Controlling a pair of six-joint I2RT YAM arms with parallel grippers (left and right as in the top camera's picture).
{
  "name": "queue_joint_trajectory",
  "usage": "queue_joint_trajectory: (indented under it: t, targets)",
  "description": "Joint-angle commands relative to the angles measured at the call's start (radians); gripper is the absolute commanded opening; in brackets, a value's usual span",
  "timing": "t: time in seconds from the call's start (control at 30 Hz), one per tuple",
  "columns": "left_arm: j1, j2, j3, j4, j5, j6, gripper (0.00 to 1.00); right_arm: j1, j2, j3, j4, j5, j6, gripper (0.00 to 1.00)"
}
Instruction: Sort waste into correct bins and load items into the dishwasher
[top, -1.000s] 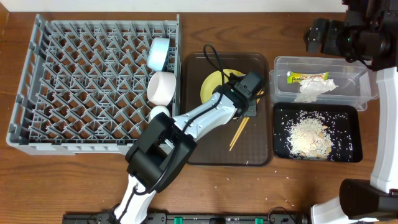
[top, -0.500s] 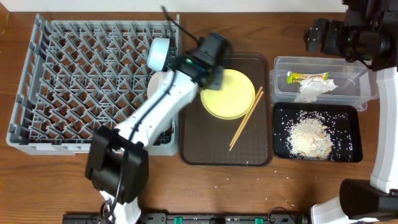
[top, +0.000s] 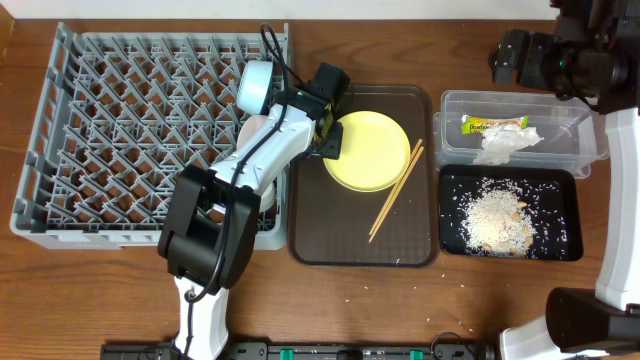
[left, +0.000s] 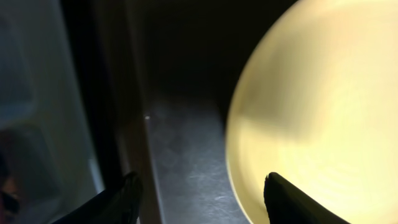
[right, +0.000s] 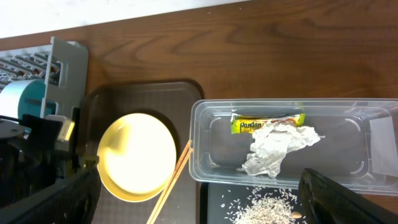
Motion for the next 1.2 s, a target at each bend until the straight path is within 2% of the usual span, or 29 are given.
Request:
queue_joint_trajectory:
  t: [0.0, 0.4, 0.8, 0.9, 1.03, 1.17]
  targets:
    - [0.001, 0.037, -0.008, 0.003, 0.064, 0.014, 0.65, 0.008, 0.002, -0.002, -0.001, -0.004, 0.011, 0.99]
    - [0.000, 0.108, -0.008, 0.028, 0.111, 0.013, 0.64, 0.008, 0.002, -0.002, -0.001, -0.004, 0.011, 0.99]
    - [-0.002, 0.127, -0.009, 0.089, 0.211, 0.002, 0.49, 0.008, 0.002, -0.002, -0.001, -0.004, 0.011, 0.99]
    - [-0.001, 0.127, -0.017, 0.101, 0.210, 0.002, 0.39, 0.008, 0.003, -0.002, -0.001, -0.004, 0.011, 0.99]
    - [-0.001, 0.139, -0.019, 0.113, 0.203, 0.002, 0.08, 0.008, 0.002, -0.002, -0.001, -0.004, 0.011, 0.99]
    - [0.000, 0.146, -0.019, 0.115, 0.158, 0.002, 0.07, 0.008, 0.002, -0.002, -0.001, -0.004, 0.011, 0.99]
